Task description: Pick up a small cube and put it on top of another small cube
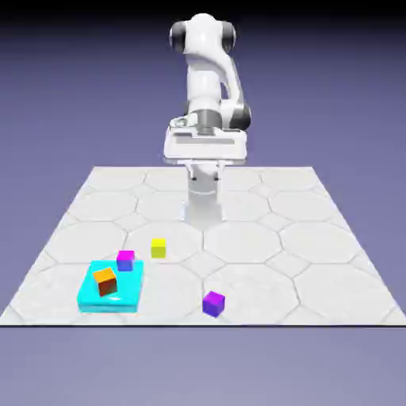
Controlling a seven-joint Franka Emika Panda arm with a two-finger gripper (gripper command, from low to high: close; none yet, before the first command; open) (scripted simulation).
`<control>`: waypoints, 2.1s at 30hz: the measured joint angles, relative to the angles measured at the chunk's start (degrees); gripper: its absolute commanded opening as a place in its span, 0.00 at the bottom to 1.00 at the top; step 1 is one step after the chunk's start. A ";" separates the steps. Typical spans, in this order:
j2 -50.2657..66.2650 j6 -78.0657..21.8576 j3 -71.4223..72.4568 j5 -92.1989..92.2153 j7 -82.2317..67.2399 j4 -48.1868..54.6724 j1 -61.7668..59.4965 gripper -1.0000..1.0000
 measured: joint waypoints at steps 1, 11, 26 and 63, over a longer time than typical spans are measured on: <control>2.08 -2.38 -1.23 -0.92 -0.58 0.15 -0.29 0.50; 22.84 -26.17 -13.57 -10.09 -6.42 1.67 -3.18 0.50; 43.15 -25.87 -18.37 -13.59 -9.85 1.02 -6.56 0.00; 59.42 -34.05 -44.96 -9.34 -64.63 37.00 22.68 1.00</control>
